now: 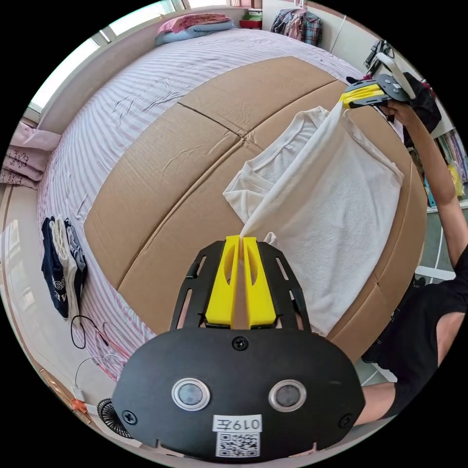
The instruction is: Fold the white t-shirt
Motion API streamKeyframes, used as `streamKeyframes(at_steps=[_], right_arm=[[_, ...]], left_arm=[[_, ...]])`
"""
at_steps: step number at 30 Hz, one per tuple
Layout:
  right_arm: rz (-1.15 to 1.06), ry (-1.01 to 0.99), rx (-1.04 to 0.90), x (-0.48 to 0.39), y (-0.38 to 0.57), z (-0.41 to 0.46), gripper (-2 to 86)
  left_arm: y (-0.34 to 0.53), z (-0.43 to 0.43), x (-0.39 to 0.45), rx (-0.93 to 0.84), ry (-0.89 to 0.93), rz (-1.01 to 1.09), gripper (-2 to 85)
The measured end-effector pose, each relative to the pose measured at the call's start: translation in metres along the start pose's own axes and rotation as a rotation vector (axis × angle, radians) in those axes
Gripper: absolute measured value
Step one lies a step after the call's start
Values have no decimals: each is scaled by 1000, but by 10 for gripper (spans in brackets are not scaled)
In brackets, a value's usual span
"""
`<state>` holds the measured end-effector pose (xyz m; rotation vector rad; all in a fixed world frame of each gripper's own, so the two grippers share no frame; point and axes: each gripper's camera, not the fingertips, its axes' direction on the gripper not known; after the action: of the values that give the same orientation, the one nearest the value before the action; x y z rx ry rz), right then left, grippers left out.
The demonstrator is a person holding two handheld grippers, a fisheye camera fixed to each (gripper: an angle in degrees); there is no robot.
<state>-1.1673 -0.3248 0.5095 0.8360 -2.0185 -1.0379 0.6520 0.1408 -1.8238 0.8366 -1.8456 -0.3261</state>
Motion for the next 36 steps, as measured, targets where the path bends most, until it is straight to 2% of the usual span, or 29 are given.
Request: streamKeyframes(at_steps=[4, 8, 10, 13, 15, 17, 21, 25, 29, 31, 34, 36], right_arm=[[35, 8, -34, 22, -17, -2, 5], [55, 49, -65, 33, -27, -3, 74], [62, 57, -69, 38, -29, -8, 80], [84, 47, -50, 50, -26, -22, 82], [110, -20, -25, 62, -23, -29, 78], [151, -116, 11, 76, -18, -34, 73], [209, -92, 20, 84, -16, -29, 59], [277, -102, 28, 87, -14, -19, 49], [428, -79, 129, 93, 4, -21, 35], [468, -40, 202, 85, 16, -26, 26], [346, 3, 275, 38, 29, -27, 18], [267, 61, 269, 3, 35, -18, 27]], left_arm=[[-14, 8, -20, -30, -17, -20, 8], [-20, 17, -34, -58, -58, -51, 13], [-19, 17, -44, -57, -61, -80, 17], [-10, 11, -72, 10, 75, -150, 27], [2, 6, -102, 86, 274, -211, 41], [9, 5, -117, 119, 378, -234, 40], [27, 2, -138, 193, 406, -376, 22], [44, 9, -144, 207, 490, -419, 16], [79, 2, -144, 382, 514, -511, 14], [96, -7, -130, 481, 492, -466, 14], [120, -17, -87, 541, 353, -338, 16], [139, -17, -42, 557, 159, -270, 19]])
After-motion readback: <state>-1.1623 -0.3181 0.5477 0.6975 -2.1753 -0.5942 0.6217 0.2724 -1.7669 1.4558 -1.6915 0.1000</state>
